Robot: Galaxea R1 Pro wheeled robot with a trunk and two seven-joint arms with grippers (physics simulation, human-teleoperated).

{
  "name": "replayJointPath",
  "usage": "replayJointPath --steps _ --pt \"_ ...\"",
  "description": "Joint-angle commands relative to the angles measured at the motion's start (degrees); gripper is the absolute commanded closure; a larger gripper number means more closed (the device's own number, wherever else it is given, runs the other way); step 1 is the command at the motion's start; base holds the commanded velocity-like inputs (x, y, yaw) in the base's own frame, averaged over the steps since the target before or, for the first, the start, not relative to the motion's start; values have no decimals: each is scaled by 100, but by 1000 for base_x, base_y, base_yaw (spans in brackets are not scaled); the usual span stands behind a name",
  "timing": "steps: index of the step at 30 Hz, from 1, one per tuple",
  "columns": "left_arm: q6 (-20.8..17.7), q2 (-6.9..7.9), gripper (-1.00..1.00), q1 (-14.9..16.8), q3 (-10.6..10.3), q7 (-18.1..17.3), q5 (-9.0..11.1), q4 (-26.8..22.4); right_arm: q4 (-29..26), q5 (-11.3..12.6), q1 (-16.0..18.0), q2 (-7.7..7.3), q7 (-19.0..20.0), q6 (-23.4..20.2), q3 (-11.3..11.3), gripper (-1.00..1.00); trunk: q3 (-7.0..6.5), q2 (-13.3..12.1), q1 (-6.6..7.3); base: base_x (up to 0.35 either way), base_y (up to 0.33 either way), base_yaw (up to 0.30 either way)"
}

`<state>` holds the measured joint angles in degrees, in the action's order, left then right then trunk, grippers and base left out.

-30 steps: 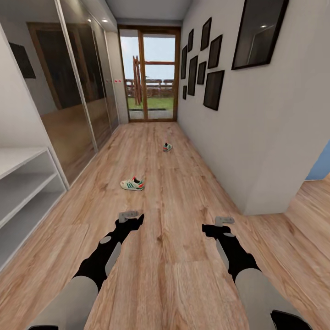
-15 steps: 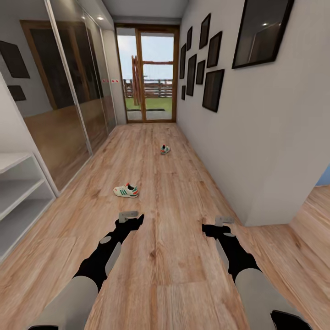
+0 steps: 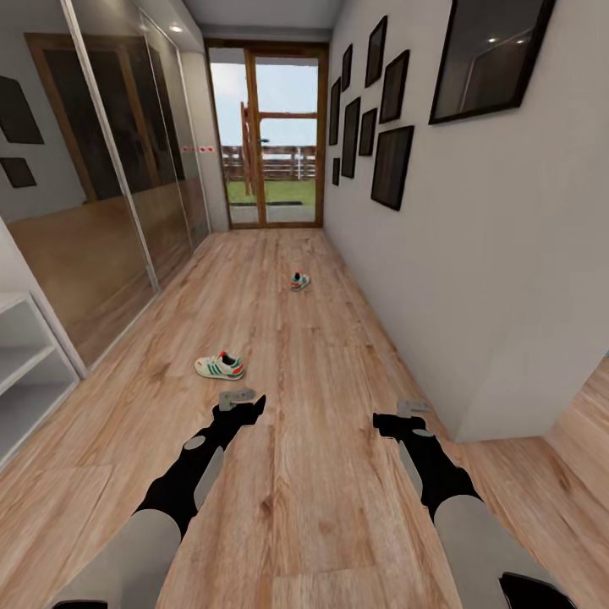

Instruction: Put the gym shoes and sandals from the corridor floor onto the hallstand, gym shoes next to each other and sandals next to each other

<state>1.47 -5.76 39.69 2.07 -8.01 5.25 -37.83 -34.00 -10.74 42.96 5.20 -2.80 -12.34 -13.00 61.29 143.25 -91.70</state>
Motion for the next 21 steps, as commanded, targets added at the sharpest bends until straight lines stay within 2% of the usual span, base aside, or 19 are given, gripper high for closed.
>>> replayJointPath --steps 1,11,21 --pt "3 -4 -100 3 22 -43 55 4 -10 -59 2 7 8 -31 -27 -100 5 2 -2 327 -125 0" --pt "3 -4 -100 3 22 -43 55 4 -4 -59 2 7 9 -31 -27 -100 5 2 -2 327 -125 16" --pt "3 -4 -100 3 22 -43 55 4 -2 -59 2 7 14 -31 -27 -100 5 2 -2 327 -125 259"
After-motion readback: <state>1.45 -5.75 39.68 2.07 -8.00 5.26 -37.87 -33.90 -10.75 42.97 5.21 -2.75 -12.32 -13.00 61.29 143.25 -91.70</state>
